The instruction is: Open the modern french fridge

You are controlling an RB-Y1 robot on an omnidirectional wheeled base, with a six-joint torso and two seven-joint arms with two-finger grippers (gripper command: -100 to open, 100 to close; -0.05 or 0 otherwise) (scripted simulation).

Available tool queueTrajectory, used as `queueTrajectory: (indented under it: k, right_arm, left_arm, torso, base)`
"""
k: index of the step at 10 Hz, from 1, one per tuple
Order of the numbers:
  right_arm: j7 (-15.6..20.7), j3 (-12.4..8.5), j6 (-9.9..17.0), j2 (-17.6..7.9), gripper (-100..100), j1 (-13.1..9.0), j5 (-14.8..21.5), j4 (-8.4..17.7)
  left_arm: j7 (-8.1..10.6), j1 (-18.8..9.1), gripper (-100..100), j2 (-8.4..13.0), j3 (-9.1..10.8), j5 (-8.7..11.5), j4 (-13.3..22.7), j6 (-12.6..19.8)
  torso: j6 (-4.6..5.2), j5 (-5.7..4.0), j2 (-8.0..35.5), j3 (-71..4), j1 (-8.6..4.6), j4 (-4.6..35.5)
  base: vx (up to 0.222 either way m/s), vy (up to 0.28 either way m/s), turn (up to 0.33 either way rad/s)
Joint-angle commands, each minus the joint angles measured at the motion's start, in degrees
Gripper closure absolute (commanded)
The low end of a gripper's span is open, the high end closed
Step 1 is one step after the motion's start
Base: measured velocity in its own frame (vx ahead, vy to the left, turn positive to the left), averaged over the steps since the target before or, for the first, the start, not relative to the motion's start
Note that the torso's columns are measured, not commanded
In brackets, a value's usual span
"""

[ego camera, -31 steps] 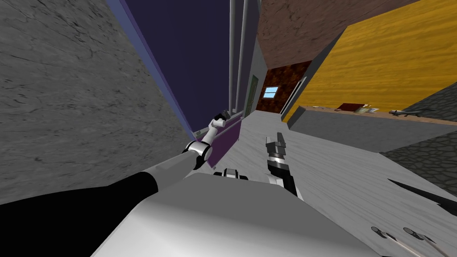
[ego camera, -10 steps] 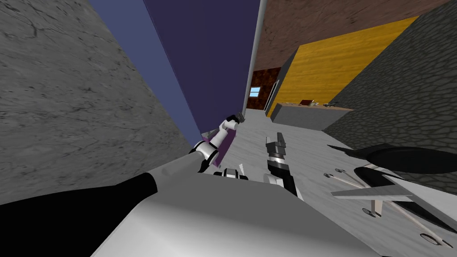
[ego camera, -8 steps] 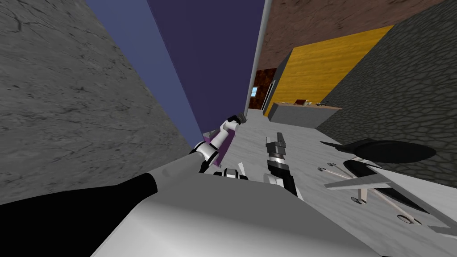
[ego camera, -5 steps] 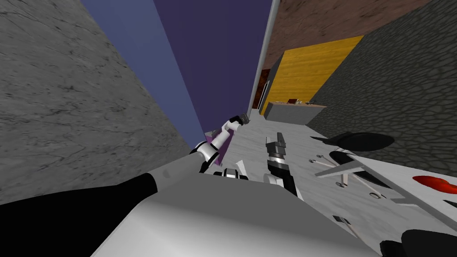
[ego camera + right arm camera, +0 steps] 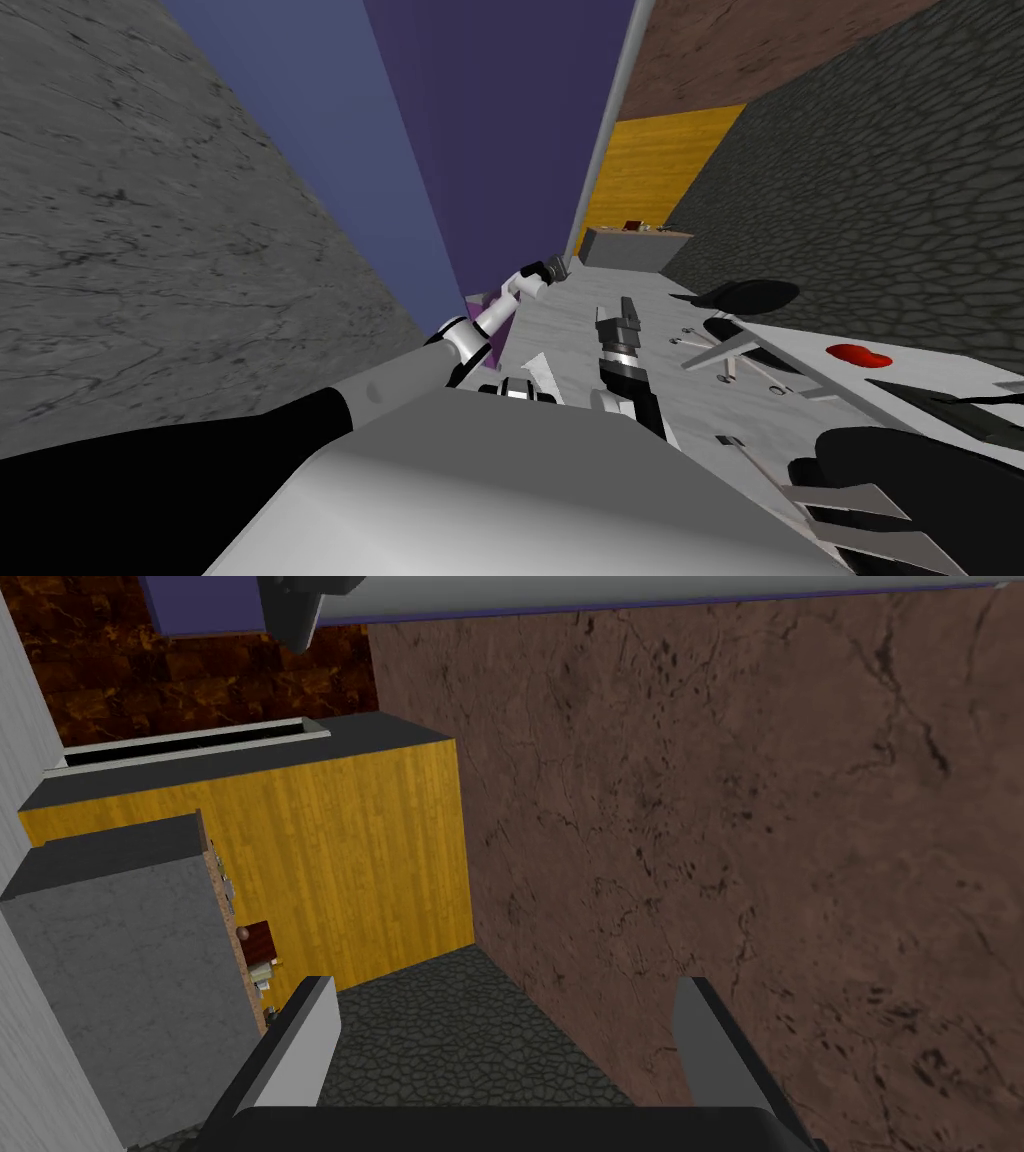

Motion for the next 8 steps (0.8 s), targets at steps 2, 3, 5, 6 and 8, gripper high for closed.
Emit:
queueTrajectory:
  k: [2, 3, 5, 6, 8]
  right_arm:
    - [0.0, 0.0, 0.0, 0.0, 0, 0.0, 0.0, 0.0]
    - [0.0, 0.0, 0.0, 0.0, 0, 0.0, 0.0, 0.0]
    - [0.0, 0.0, 0.0, 0.0, 0, 0.0, 0.0, 0.0]
    - [0.0, 0.0, 0.0, 0.0, 0, 0.0, 0.0, 0.0]
    - [0.0, 0.0, 0.0, 0.0, 0, 0.0, 0.0, 0.0]
  left_arm:
    - [0.7, 0.8, 100, -0.1, -4.1, 2.2, -3.9, 0.8]
    - [0.85, 0.8, 100, -0.1, -5.22, 2.9, -4.6, 0.8]
    - [2.01, -1.8, -100, 0.7, -5.87, 4.8, -4.6, 2.3]
    - [2.44, -2.4, -100, 0.9, -5.85, 5.1, -4.9, 3.0]
    - [3.29, -3.7, -100, 1.4, -5.82, 5.6, -5.6, 4.3]
  torso:
    - [-0.11, 0.04, 0.0, 0.0, 0.11, 0.1]
    - [-0.11, 0.07, 0.1, 0.1, 0.25, 0.1]
    - [-0.2, 0.07, 0.0, 0.0, 0.09, 0.1]
    - [-0.35, 0.09, -0.2, -0.1, -0.1, 0.1]
    - [-0.22, 0.28, -0.3, -0.2, 0.14, 0.3]
  base:
    - [-0.082, 0.178, -0.206]
    - [-0.085, 0.198, -0.237]
    - [-0.075, 0.108, -0.057]
    - [-0.02, -0.045, 0.102]
    - [0.025, -0.052, 0.1]
